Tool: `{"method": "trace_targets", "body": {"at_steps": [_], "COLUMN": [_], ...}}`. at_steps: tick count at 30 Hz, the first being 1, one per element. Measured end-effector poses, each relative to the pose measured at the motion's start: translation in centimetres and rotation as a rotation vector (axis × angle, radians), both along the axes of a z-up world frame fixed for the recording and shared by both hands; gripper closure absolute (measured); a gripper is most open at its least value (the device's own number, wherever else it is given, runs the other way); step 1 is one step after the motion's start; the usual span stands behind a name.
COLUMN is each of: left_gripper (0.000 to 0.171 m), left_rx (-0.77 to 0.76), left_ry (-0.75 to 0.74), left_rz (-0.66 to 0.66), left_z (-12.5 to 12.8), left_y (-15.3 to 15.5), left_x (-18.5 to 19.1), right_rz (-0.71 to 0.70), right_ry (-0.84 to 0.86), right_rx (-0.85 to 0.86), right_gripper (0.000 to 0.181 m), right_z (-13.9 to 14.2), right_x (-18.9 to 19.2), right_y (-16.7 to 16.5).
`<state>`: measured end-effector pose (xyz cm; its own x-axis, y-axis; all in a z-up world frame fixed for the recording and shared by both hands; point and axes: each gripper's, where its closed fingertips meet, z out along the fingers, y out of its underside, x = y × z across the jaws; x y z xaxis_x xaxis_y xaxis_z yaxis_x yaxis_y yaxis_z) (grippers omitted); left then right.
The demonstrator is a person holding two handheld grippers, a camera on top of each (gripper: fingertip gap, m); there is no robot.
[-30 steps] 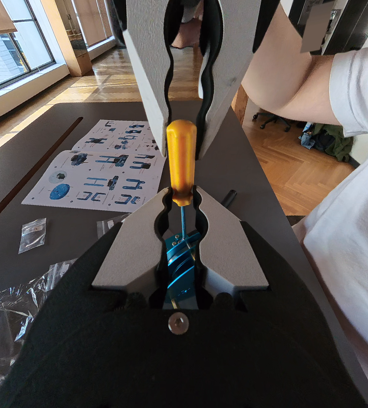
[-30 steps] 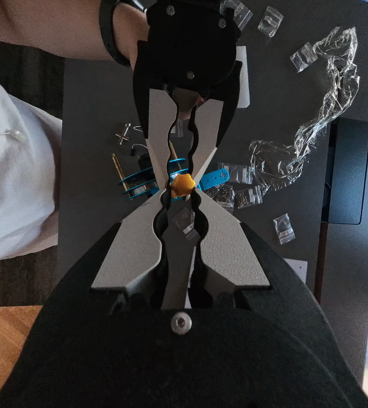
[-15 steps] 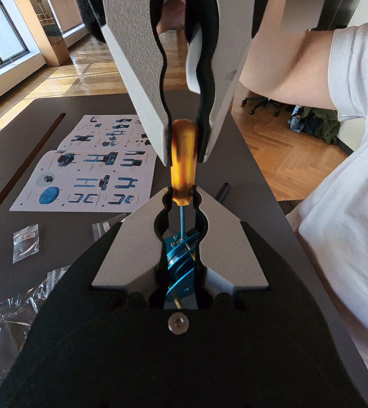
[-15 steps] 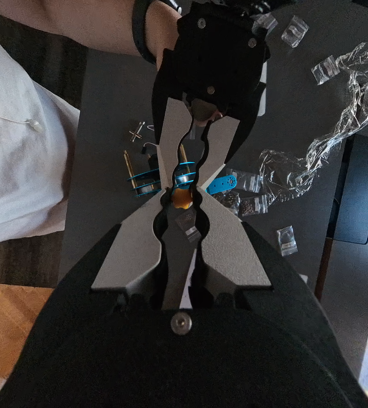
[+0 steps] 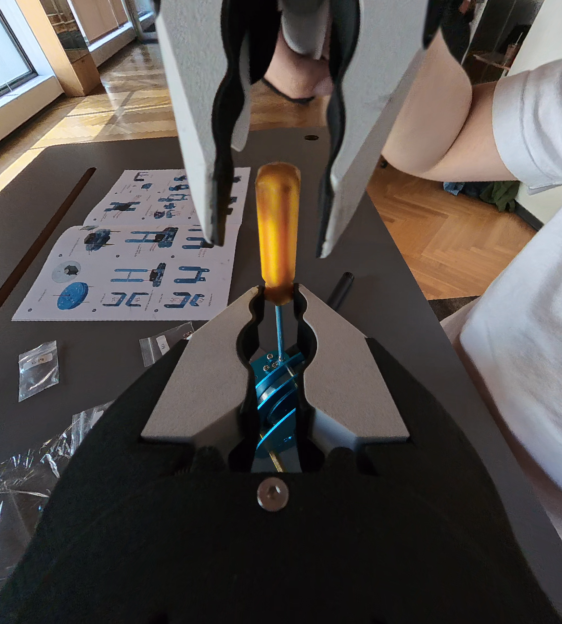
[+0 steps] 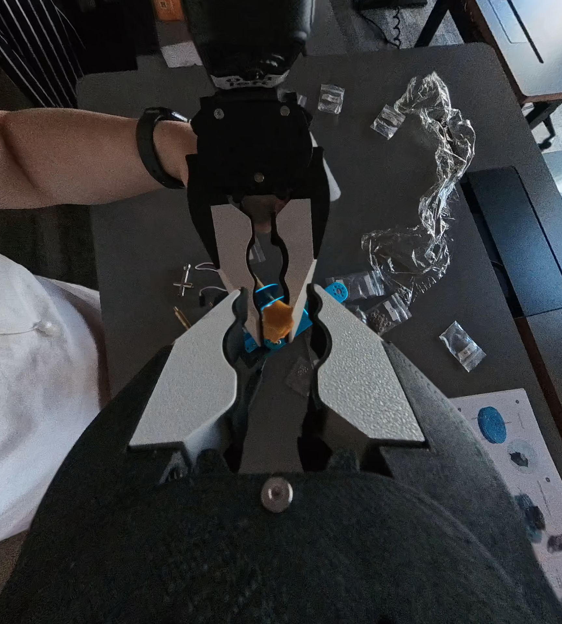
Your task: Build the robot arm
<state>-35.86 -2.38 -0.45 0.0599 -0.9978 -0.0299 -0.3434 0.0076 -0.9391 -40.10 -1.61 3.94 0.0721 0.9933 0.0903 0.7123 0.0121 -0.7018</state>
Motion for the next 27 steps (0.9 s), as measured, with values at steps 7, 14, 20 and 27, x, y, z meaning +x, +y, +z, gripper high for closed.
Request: {"method": "trace_targets", "body": {"at_steps": [7,14,20,27], "left_gripper": [0.155,0.155,0.155,0.157], "left_rx": [-0.026,-0.024,-0.001,0.014], "left_ry": [-0.029,-0.058,-0.030,-0.041], "left_rz": [-0.004,0.000,-0.003,0.020], "left_z": [0.0,0.1,0.0,-0.1], "left_y": [0.3,0.0,0.0,0.1], "left_x": [0.0,0.0,-0.2,-0.1], "right_rz": [0.008,-0.258,-0.037,-0.189], "right_ry": [0.170,0.334,0.510,0.657], "right_rx": [-0.065,0.109,-0.187,0.095], "right_gripper": [0.165,0.165,0.146,0.164], "right_z": [-0.1,0.4,0.3,0.7], "right_x": [-0.3,0.0,-0.1,0.5], "right_y": [0.4,1.0,0.9,1.2]}}
